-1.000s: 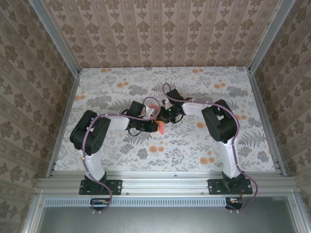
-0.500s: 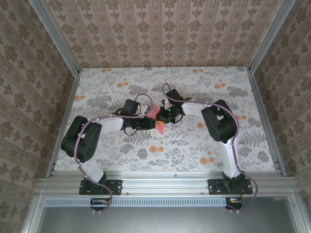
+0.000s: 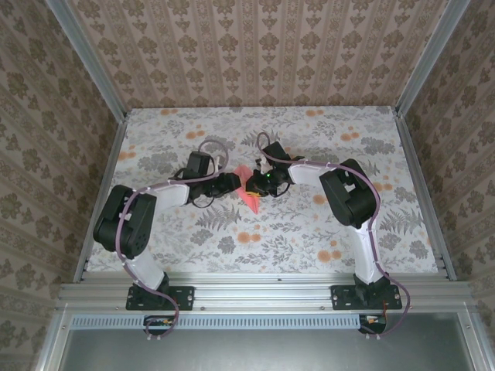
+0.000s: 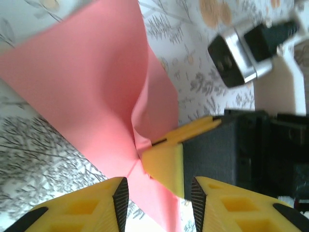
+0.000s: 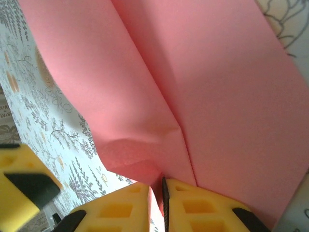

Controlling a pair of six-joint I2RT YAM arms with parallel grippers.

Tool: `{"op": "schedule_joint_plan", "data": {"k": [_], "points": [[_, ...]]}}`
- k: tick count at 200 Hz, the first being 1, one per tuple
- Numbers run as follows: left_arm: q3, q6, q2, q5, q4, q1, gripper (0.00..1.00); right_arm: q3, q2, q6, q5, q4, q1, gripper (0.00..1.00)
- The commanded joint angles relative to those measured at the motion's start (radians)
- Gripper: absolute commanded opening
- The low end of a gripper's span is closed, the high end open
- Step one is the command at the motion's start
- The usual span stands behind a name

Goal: Fold a paper plane with a square sheet of paper (pick it up from the middle)
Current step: Fourth fold the wing at the center of the table.

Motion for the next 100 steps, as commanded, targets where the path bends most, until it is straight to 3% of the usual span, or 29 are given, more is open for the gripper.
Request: {"op": "schedule_joint_plan", "data": {"k": [1,100], "points": [[0.004,-0.078,0.029,0.010,0.076,0.021,0.43,-0.017,0.011,0.000,-0.022,0.010,0.010,0.18],[0.066,-0.097,0.124,0.068,0.042,0.025,0.47,-0.034,0.000,-0.009,-0.024,0.030,0.014,0.21]]}}
